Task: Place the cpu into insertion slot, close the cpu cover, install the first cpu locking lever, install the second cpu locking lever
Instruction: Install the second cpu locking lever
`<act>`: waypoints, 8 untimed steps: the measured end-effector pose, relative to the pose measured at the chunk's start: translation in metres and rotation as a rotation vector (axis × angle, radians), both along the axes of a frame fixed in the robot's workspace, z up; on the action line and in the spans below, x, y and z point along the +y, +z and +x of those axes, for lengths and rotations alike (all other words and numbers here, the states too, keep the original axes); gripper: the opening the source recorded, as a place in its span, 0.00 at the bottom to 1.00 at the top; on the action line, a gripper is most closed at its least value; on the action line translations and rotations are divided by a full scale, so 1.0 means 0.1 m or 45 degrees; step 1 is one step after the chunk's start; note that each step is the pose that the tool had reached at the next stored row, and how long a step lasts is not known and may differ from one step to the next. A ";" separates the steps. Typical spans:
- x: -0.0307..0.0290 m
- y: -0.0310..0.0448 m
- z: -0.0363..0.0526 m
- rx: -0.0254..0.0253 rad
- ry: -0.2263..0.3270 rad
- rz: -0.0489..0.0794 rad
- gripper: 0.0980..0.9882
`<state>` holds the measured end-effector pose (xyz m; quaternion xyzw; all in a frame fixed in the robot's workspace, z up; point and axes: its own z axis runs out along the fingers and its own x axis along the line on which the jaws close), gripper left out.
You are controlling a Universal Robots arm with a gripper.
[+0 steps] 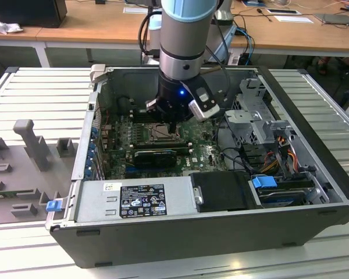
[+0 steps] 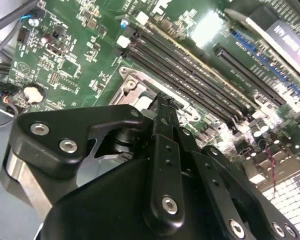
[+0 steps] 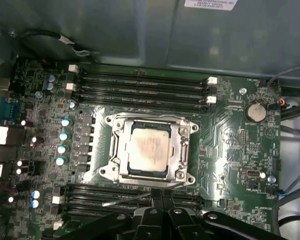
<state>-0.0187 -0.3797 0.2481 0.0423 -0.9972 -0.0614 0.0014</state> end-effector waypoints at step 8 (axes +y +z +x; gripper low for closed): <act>-0.161 -0.017 -0.093 0.0067 0.000 0.058 0.01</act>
